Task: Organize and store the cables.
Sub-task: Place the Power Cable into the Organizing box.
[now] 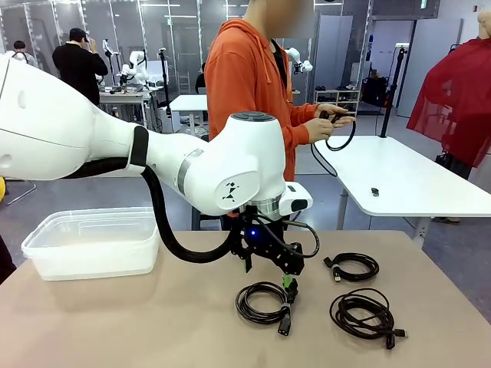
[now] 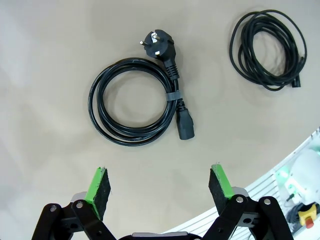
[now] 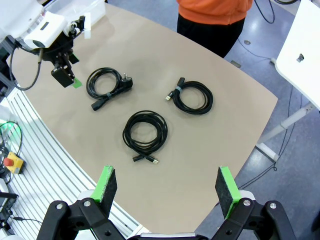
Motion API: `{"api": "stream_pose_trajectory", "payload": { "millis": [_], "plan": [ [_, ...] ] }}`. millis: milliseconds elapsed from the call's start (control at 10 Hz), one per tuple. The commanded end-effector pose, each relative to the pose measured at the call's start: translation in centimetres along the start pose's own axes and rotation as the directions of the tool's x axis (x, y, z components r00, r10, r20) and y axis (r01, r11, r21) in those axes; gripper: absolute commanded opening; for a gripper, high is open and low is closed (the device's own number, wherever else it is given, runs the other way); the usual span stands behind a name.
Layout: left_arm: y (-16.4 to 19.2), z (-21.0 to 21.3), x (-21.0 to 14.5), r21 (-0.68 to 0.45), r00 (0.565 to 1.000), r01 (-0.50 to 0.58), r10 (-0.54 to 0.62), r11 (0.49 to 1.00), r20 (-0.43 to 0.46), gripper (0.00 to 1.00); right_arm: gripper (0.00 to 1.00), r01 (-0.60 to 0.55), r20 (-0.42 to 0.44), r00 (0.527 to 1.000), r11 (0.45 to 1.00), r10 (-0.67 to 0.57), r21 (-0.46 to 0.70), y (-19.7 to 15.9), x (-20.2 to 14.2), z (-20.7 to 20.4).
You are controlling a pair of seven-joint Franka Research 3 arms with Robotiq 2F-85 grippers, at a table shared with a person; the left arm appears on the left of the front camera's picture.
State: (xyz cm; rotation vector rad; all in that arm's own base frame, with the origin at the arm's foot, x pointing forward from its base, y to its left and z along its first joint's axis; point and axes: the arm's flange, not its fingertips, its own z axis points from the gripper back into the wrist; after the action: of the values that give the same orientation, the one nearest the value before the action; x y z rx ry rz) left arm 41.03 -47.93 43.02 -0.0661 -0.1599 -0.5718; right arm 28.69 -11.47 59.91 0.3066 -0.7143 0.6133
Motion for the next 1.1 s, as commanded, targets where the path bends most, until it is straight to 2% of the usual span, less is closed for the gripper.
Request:
{"api": "stream_pose_trajectory", "payload": {
  "millis": [0,500,1000],
  "plan": [
    [-0.1,0.3,0.8,0.043,0.995,0.1,-0.1,0.994,-0.005,1.0,1.0,-0.003,0.005,1.0,1.0,0.003,0.002,0.0,0.0,-0.1],
    [-0.6,-1.0,2.3,0.004,0.994,0.097,-0.097,0.995,-0.042,1.0,1.0,-0.003,0.005,1.0,1.0,0.003,0.002,0.0,0.0,-0.1],
    [-2.1,-5.0,3.8,0.002,0.99,-0.116,0.116,0.993,-0.076,1.0,1.0,-0.003,0.005,1.0,1.0,0.003,0.002,0.0,0.0,-0.1]
  ]
}}
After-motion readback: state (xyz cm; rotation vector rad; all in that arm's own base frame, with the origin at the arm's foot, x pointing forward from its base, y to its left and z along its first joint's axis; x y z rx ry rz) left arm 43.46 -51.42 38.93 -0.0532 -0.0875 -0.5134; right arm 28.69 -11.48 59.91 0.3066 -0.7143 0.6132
